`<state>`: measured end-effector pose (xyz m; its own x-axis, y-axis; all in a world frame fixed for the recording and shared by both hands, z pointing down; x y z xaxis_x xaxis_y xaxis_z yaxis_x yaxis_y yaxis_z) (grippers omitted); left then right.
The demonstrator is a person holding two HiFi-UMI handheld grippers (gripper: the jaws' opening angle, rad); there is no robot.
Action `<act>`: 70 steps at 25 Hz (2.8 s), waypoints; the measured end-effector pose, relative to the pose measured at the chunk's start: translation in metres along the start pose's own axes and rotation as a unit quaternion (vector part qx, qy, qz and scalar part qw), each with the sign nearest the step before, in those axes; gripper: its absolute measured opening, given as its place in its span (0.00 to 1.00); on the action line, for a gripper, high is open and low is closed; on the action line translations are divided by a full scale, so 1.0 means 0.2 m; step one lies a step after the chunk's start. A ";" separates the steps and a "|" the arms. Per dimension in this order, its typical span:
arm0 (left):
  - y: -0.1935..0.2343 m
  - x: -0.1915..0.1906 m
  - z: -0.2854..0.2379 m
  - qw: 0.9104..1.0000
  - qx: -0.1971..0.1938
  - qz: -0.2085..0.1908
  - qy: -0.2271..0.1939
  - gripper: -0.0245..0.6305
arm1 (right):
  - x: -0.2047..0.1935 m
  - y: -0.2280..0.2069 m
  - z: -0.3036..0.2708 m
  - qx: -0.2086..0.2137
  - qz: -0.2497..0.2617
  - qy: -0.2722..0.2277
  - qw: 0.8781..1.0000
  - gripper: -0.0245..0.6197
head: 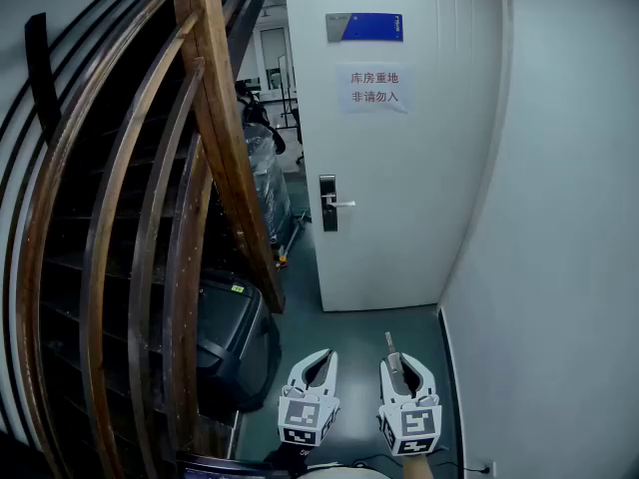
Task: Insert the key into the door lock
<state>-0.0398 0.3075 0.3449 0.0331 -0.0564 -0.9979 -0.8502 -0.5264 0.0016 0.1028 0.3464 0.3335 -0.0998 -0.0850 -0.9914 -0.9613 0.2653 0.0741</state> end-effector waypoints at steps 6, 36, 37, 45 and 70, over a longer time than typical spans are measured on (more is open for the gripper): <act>-0.03 -0.02 -0.01 1.000 -0.002 0.001 0.003 0.04 | -0.02 -0.01 0.00 0.005 -0.001 0.005 1.000 0.22; -0.13 -0.13 -0.12 0.999 0.040 0.014 0.031 0.04 | -0.14 -0.14 -0.05 0.056 -0.011 0.029 0.998 0.22; -0.13 -0.13 -0.12 0.998 0.043 0.014 0.032 0.04 | -0.15 -0.14 -0.06 0.057 -0.011 0.031 0.998 0.22; -0.05 -0.19 -0.17 0.998 0.048 0.013 0.041 0.04 | -0.21 -0.12 -0.17 0.066 -0.015 0.048 0.997 0.22; 0.64 -0.21 -0.90 0.999 0.004 0.024 0.046 0.04 | -0.18 -0.12 -1.15 0.038 -0.015 0.060 0.997 0.22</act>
<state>-0.0554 0.0909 0.3997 0.0405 -0.1591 -0.9864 -0.8566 -0.5137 0.0477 0.0703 0.1227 0.3913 -0.1056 -0.2076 -0.9725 -0.9426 0.3325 0.0314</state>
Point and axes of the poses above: the fingertips, and each gripper's own axes: z backward along the fingers, y to its left, x out of its top, the point moved 4 cm from there along z, backward along the fingers, and after that the axes turned 2 degrees about z, right-handed, at the moved point
